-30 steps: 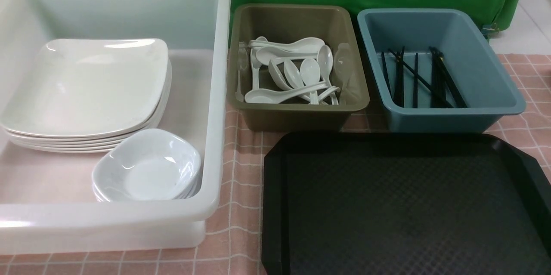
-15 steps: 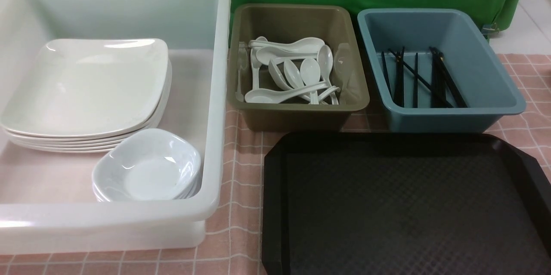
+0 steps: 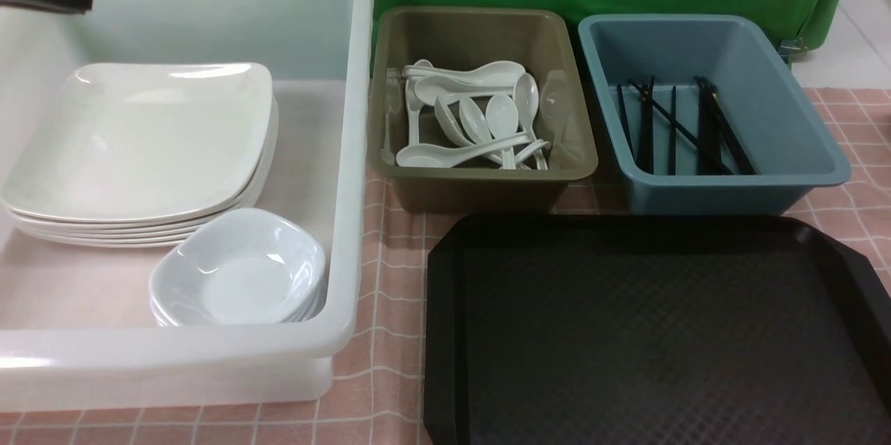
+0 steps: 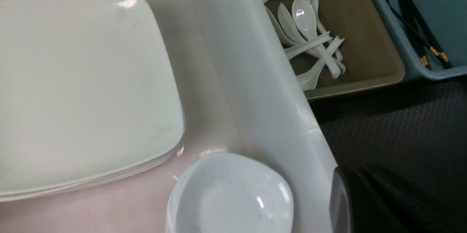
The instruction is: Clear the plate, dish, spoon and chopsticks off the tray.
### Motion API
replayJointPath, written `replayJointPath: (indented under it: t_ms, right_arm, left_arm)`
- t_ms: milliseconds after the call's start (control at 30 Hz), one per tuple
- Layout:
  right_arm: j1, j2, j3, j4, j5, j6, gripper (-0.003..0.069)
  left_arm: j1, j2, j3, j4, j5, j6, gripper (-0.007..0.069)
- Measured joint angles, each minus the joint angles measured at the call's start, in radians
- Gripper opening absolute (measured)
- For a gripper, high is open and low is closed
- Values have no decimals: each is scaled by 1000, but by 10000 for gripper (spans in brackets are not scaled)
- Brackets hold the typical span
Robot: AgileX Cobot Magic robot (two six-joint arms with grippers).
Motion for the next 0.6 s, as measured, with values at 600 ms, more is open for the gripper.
replayJointPath:
  t_ms: [600]
  right_arm:
    - [-363,-298,437,-58,-1,2,92]
  left_arm:
    - [-11,1,0,-17,13,8,4]
